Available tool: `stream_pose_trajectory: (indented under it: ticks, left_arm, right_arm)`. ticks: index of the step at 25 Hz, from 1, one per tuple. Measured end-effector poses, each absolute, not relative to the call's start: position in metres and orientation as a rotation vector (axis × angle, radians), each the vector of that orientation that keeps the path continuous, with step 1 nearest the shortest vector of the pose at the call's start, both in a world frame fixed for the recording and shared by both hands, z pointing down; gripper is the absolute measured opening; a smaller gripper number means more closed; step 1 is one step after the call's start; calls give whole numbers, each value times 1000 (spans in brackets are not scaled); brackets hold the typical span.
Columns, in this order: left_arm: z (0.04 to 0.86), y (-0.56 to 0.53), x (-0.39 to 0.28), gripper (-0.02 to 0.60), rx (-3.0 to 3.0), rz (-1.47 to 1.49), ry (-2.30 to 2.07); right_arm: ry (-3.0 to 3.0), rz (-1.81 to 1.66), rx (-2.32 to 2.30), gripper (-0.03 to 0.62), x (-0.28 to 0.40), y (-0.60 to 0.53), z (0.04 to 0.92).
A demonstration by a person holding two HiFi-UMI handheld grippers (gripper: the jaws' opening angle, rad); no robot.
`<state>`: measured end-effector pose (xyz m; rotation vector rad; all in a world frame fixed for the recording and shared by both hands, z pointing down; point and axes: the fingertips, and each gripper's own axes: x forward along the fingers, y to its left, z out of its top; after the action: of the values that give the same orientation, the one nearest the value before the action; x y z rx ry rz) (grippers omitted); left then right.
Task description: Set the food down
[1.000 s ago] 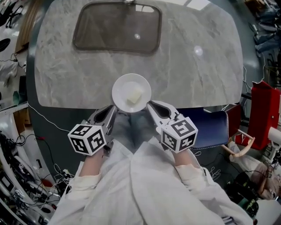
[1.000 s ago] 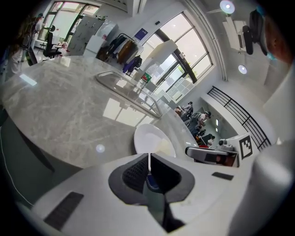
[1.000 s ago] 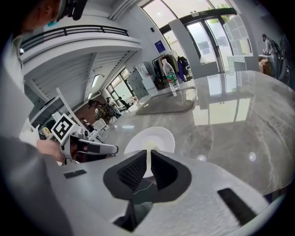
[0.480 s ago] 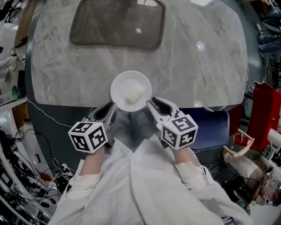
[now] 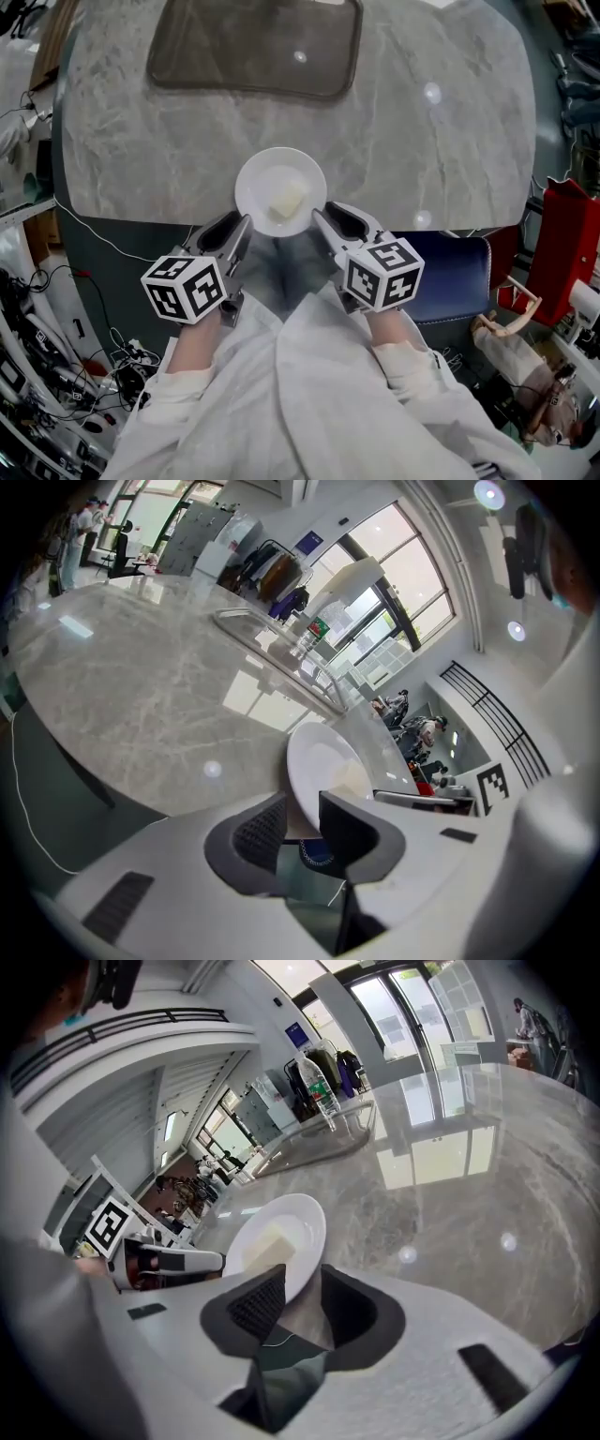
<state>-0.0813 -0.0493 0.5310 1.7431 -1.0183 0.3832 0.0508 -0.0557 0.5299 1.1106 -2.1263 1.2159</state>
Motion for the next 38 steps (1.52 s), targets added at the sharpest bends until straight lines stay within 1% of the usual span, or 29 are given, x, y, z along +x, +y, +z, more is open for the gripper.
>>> stream_pose_trajectory:
  ticks: [11,14,19,23,30,38]
  left_arm:
    - [534,-55,-80,97,1734,361,-1005]
    - [535,-55,-78,82,1741,375,-1004]
    - [536,-57,-79,71,1736,357,-1000]
    - [535,-58,-77,71,1739,367,-1021]
    - [534,-57,-83,71,1734,401,-1063]
    - [509,-72,-86,71,1778,383,-1093]
  right_arm:
    - [-2096,1191,1139,89,47,-59,534]
    - [-2089,1215,1147,64,49,-60,535]
    - [-2099,1244,1165,57,50,-61,535]
    - [-2105,1304,1204,48,52,-62,534]
    - [-2111,1287,1203,38,48,-67,529]
    - [-2157,1275,1180,38,45,-81,506]
